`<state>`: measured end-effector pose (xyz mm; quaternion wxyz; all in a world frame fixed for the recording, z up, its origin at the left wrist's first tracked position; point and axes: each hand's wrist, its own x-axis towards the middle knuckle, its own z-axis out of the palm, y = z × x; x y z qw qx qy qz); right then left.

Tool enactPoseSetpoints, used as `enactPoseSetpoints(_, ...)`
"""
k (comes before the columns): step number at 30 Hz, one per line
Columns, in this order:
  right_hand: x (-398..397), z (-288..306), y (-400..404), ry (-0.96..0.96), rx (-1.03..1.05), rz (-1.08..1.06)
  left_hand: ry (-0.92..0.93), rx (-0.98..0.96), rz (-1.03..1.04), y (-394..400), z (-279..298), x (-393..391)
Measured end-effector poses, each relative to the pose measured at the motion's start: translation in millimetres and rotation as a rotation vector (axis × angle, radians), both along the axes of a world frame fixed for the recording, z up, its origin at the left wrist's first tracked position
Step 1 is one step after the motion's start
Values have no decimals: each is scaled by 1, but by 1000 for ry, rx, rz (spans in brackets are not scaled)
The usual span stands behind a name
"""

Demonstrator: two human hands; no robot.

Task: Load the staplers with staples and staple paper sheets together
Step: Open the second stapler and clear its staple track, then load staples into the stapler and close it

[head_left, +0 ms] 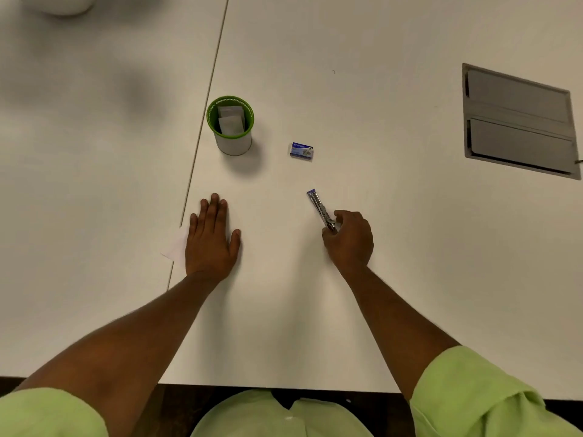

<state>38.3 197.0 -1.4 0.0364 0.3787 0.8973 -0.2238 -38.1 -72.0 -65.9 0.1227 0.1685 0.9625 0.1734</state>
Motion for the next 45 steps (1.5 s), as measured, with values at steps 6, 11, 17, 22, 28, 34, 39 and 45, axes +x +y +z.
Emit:
enactPoseSetpoints(6, 7, -2, 6, -40, 59, 76, -28, -27, 18, 10, 14, -2)
enactPoseSetpoints(11, 6, -1, 6, -40, 55, 83, -10, -21, 30, 16, 21, -3)
enactPoseSetpoints(17, 16, 0, -11, 25, 19, 70, 51, -19, -60, 18, 20, 2)
enactPoseSetpoints(22, 30, -4, -32, 56, -22, 92, 65, 44, -125, 30, 19, 11)
enactPoseSetpoints(28, 43, -9, -50, 43, -67, 114, 30, 147, -147, 45, 17, 20)
enactPoseSetpoints(34, 47, -10, -54, 22, -86, 149, -33, 227, -182, 43, 12, 23)
enactPoseSetpoints(39, 47, -10, -59, 33, -122, 145, -65, 175, -230, 40, 6, 26)
enactPoseSetpoints(45, 46, -4, -58, 91, -85, 145, -102, 172, -234, 40, 8, 26)
